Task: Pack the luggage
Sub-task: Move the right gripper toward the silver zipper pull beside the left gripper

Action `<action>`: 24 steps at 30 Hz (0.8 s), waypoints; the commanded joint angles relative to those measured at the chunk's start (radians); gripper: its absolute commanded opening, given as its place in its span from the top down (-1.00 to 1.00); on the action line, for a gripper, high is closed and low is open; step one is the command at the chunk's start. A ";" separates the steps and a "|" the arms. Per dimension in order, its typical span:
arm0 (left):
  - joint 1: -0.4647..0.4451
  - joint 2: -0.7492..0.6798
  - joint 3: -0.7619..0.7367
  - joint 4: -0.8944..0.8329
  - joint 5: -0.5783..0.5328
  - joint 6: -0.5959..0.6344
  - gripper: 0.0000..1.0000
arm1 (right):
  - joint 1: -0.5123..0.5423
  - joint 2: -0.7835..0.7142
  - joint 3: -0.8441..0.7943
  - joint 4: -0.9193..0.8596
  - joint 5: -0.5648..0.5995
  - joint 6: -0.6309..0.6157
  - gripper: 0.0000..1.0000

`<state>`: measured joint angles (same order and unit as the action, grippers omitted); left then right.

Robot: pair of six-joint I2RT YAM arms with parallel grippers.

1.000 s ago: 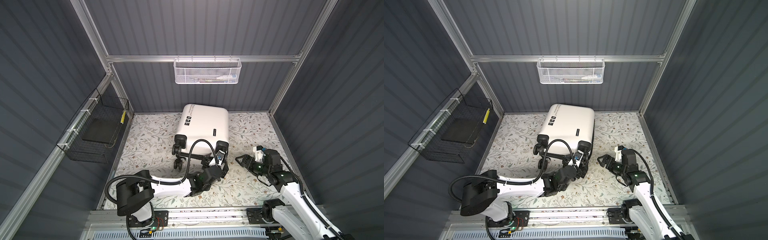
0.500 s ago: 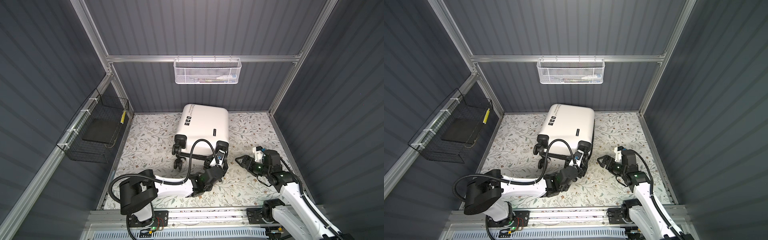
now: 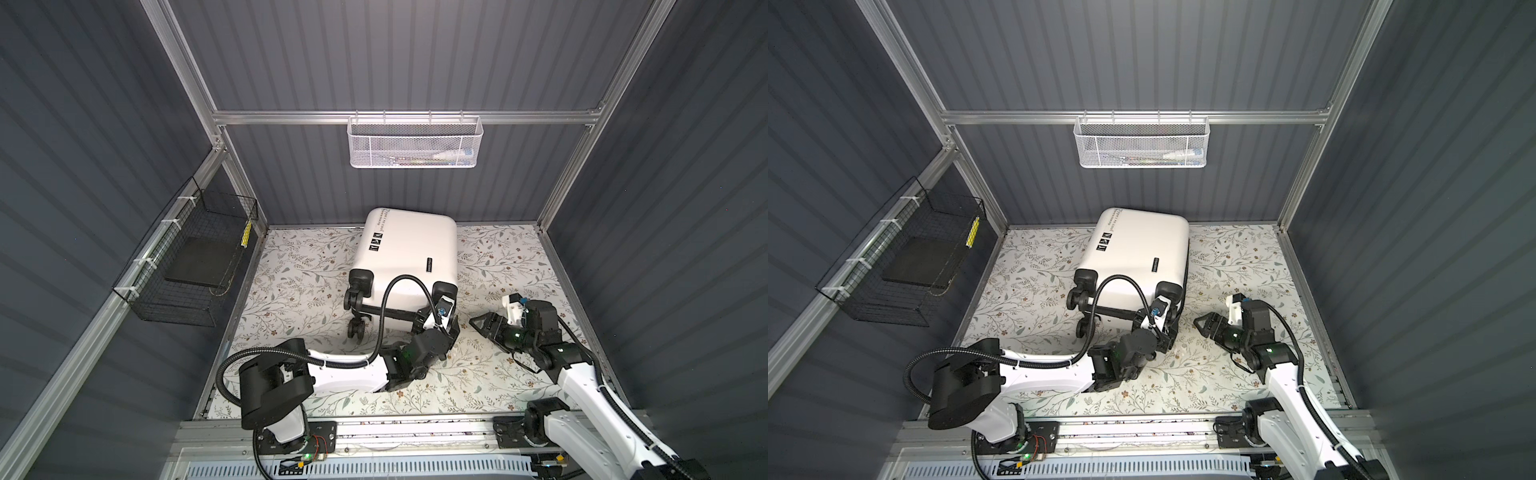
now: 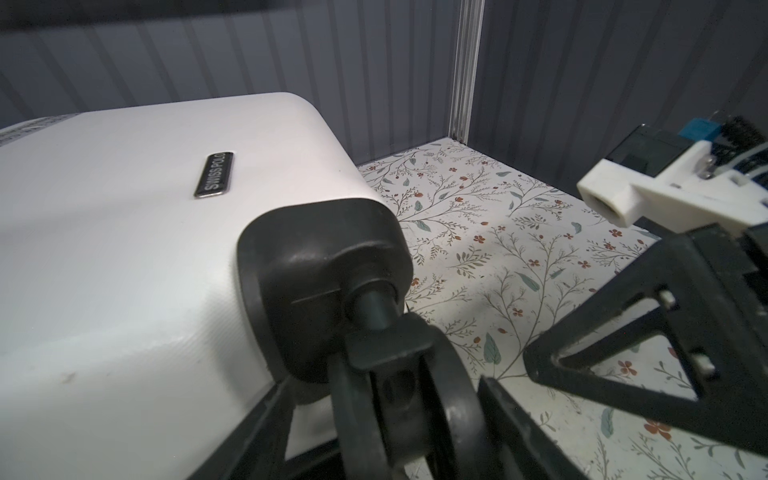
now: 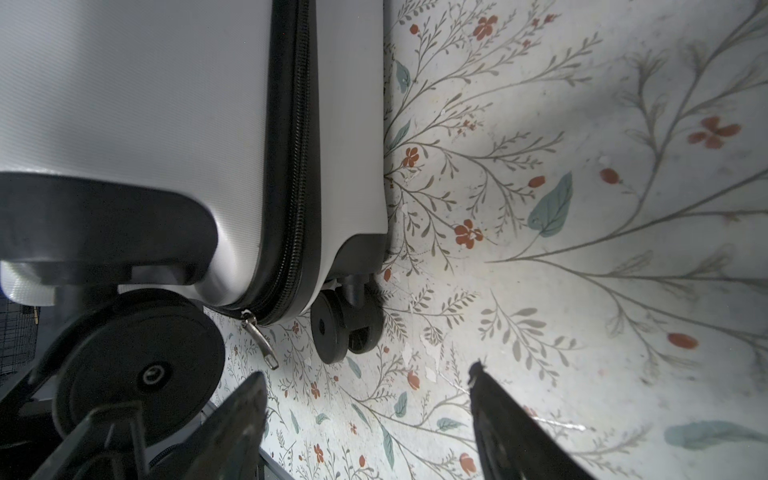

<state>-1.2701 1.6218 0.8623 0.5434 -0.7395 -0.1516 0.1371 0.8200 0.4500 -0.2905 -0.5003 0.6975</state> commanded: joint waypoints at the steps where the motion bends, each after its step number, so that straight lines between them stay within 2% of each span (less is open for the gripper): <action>1: -0.003 0.022 0.026 -0.006 -0.026 0.004 -0.47 | -0.004 0.001 -0.013 0.019 -0.017 -0.015 -0.52; 5: -0.003 0.043 0.029 -0.011 -0.026 -0.007 -0.60 | -0.004 0.002 -0.011 0.018 -0.018 -0.014 -0.52; 9: -0.003 0.056 0.034 -0.019 -0.031 -0.013 -0.61 | -0.004 -0.002 -0.010 0.014 -0.017 -0.016 -0.52; 18: -0.002 0.041 0.034 -0.001 -0.032 0.009 -0.30 | -0.004 -0.001 -0.014 0.013 -0.015 -0.018 -0.51; 22: -0.003 0.032 0.035 0.004 -0.029 0.018 -0.03 | -0.003 0.000 -0.017 0.015 -0.018 -0.023 -0.51; 24: -0.002 0.024 0.037 0.005 -0.021 0.020 0.03 | -0.004 0.002 -0.020 0.016 -0.023 -0.028 -0.51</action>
<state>-1.2736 1.6714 0.8669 0.5316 -0.7521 -0.1417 0.1371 0.8238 0.4435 -0.2832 -0.5060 0.6914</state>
